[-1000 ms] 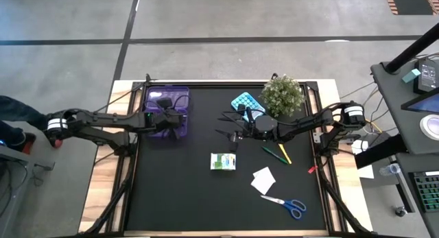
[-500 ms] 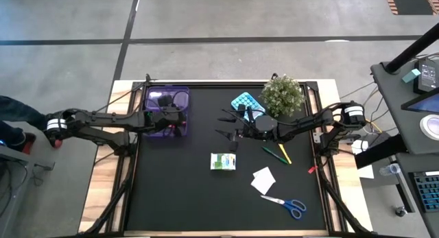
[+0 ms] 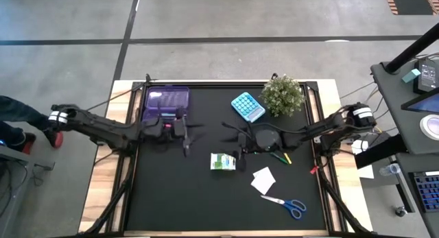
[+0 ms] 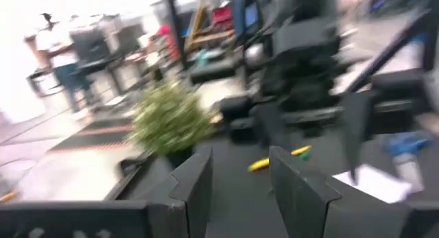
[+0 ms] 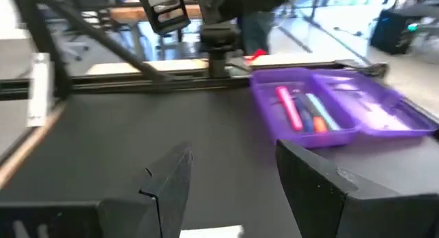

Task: Pack school essentials
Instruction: Put the green crayon box into the purple supply box

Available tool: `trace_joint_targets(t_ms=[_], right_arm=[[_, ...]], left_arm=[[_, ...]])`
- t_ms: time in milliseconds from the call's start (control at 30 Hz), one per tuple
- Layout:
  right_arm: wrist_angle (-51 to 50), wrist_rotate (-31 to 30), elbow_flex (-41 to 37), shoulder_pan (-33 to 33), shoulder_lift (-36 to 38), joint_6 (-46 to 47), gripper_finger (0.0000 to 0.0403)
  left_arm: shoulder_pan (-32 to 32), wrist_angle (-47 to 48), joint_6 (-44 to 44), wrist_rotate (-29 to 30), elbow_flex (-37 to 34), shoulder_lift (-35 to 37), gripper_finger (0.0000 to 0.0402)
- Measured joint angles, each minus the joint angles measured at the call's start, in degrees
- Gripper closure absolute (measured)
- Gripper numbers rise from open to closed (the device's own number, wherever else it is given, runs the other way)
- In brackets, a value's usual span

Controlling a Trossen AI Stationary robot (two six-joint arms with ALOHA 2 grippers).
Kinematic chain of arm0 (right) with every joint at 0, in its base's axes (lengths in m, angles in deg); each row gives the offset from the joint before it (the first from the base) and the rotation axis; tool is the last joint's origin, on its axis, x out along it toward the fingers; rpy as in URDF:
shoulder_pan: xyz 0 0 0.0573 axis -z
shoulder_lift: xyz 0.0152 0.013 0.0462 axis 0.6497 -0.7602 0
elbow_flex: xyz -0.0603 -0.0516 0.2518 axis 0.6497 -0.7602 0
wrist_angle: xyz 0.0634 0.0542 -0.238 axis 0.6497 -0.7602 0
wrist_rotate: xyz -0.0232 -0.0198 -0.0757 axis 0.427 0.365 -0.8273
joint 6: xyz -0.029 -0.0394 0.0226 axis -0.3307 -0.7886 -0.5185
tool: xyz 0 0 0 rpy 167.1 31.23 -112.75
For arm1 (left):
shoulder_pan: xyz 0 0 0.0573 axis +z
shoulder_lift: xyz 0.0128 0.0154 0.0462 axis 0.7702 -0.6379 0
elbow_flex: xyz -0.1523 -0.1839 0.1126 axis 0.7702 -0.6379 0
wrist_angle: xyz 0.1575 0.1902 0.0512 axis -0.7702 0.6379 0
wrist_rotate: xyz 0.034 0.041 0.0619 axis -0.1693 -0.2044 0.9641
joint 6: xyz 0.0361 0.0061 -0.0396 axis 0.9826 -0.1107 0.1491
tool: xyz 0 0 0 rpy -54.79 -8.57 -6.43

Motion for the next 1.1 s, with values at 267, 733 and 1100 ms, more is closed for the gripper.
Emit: trace_joint_targets(t_ms=[267,733,1100], right_arm=[[-15.8,-7.6,0.0,-7.6,4.3,6.7,0.0202],[-29.2,-11.0,0.0,-12.0,2.2,7.5,0.0202],[-24.2,-11.9,0.0,-12.1,0.6,3.6,0.0202]], left_arm=[[-8.4,-1.5,-8.4,0.0,0.0,-2.4,0.0274],[-9.6,-19.6,-18.1,0.1,0.3,-20.9,0.0274],[-9.6,-26.9,-20.1,0.1,0.2,-26.1,0.0274]])
